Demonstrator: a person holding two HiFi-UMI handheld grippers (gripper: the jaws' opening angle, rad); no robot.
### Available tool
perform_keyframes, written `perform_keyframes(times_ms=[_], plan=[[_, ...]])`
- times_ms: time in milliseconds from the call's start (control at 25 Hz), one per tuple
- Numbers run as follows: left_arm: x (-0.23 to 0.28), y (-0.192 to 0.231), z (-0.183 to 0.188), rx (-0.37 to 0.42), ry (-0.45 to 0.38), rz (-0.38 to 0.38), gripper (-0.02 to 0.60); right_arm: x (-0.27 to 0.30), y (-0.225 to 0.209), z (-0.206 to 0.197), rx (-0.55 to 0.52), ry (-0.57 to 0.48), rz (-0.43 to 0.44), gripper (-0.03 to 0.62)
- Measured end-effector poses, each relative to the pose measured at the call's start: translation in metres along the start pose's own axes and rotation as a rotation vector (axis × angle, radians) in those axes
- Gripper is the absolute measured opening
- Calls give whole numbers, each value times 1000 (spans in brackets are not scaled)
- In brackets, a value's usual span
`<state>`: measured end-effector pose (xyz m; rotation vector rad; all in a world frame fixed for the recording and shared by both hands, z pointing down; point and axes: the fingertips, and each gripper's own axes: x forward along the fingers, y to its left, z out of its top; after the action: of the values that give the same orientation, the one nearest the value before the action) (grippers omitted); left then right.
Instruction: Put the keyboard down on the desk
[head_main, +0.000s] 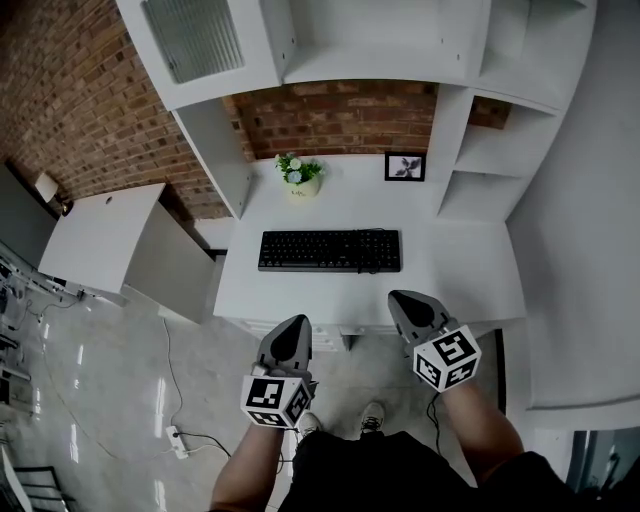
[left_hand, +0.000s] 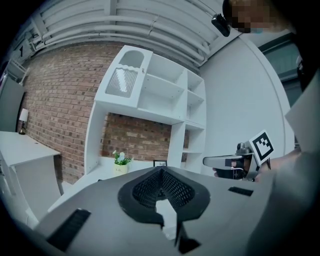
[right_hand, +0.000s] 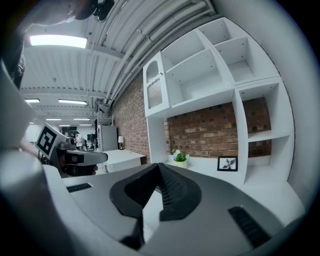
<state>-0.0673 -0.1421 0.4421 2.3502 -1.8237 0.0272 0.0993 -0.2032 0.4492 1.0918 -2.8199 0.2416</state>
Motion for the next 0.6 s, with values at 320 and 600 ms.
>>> perform_keyframes(times_ms=[320, 600], plan=[[-41, 20, -9, -5, 8, -26, 18, -7, 37, -9, 36, -16, -59, 17], [-87, 41, -7, -8, 2, -72, 18, -25, 88, -21, 70, -19, -133, 17]])
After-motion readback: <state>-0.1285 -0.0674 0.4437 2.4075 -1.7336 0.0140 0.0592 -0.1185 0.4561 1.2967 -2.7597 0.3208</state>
